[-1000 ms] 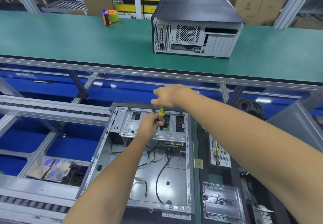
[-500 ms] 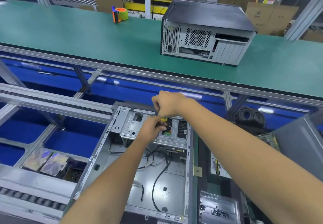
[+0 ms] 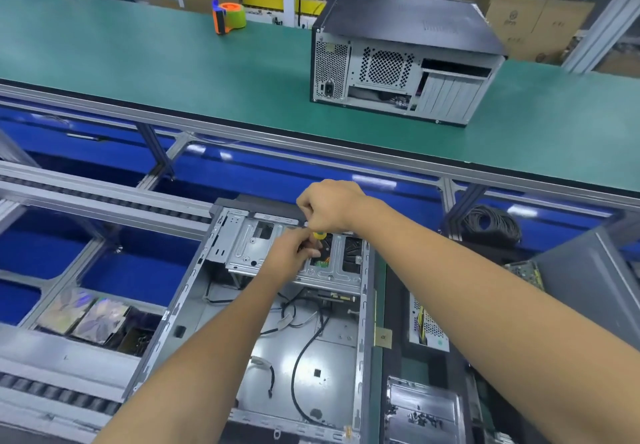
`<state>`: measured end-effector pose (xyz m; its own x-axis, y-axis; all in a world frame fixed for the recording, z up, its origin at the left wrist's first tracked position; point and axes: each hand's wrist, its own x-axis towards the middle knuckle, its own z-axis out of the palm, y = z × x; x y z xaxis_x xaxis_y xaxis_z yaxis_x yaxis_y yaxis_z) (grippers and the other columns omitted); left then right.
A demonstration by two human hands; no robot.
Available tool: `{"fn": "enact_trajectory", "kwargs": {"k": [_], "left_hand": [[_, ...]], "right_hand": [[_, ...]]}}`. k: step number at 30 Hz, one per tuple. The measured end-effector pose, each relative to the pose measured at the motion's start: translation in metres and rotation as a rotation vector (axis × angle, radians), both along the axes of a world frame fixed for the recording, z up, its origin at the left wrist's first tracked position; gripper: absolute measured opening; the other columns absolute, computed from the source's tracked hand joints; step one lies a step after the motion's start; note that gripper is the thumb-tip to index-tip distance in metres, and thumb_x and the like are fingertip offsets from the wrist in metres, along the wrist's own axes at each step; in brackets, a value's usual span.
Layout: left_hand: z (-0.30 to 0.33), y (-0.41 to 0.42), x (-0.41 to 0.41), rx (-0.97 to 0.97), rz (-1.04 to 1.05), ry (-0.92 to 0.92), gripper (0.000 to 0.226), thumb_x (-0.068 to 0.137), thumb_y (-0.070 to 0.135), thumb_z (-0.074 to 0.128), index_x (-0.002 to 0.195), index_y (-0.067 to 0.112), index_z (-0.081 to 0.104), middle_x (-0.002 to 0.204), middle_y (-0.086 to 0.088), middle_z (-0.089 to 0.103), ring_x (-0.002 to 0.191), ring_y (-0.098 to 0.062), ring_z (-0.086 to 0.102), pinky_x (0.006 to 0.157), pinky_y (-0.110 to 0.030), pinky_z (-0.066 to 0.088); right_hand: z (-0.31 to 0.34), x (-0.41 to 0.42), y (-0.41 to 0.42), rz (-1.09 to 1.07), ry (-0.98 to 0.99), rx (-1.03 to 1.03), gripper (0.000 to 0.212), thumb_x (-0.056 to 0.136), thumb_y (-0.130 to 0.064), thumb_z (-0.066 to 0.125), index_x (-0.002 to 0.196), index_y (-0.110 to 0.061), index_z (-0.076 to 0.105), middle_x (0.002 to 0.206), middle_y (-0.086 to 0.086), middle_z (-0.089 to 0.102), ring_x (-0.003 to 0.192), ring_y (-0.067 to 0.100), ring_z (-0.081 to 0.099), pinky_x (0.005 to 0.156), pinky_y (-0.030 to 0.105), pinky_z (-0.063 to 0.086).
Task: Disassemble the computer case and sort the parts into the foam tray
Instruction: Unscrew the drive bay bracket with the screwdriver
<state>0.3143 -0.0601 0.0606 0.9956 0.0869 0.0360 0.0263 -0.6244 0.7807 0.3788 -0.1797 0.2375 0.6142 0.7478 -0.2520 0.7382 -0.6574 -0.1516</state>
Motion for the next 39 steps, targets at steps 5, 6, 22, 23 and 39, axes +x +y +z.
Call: {"fn": "enact_trajectory", "kwargs": {"k": [5,6,22,23,39], "left_hand": [[-0.002,0.001,0.0,-0.009,-0.036,-0.044,0.01,0.088,0.006,0.074,0.093,0.013,0.068,0.096,0.005,0.069,0.096,-0.017,0.056,0.078,-0.026,0.039],[-0.001,0.001,0.0,0.001,-0.053,-0.048,0.01,0.089,0.007,0.074,0.097,0.01,0.07,0.097,0.004,0.067,0.097,-0.018,0.055,0.08,-0.028,0.039],[0.009,0.001,0.001,-0.166,-0.022,-0.016,0.021,0.092,0.007,0.07,0.08,0.024,0.069,0.084,-0.004,0.076,0.06,-0.016,0.065,0.062,-0.025,0.05],[0.009,0.001,0.0,-0.17,-0.019,-0.014,0.019,0.093,0.008,0.07,0.081,0.022,0.068,0.087,-0.005,0.077,0.067,-0.018,0.067,0.068,-0.027,0.052],[0.011,0.007,-0.001,-0.419,-0.046,0.069,0.02,0.094,0.004,0.068,0.1,0.021,0.077,0.097,0.001,0.079,0.087,-0.013,0.071,0.087,-0.037,0.056]], "right_hand": [[0.0,0.006,-0.013,0.002,-0.017,-0.038,0.018,0.075,-0.009,0.053,0.063,-0.021,0.054,0.073,-0.006,0.058,0.079,0.02,0.054,0.055,0.025,0.03],[0.0,0.006,-0.016,0.031,-0.039,-0.043,0.019,0.077,-0.008,0.052,0.063,-0.021,0.053,0.072,-0.006,0.053,0.077,0.02,0.051,0.054,0.025,0.028],[-0.005,-0.003,0.008,-0.249,-0.118,0.047,0.024,0.101,-0.039,0.044,0.091,-0.017,0.041,0.079,0.0,0.047,0.075,0.027,0.048,0.057,0.035,0.029],[-0.005,-0.004,0.011,-0.257,-0.179,-0.028,0.025,0.102,-0.042,0.04,0.095,-0.018,0.039,0.076,0.0,0.045,0.074,0.028,0.048,0.056,0.035,0.029],[0.004,0.002,0.021,-0.095,0.004,-0.044,0.019,0.083,-0.021,0.063,0.099,-0.03,0.063,0.094,-0.01,0.055,0.098,0.021,0.059,0.065,0.033,0.038]]}}
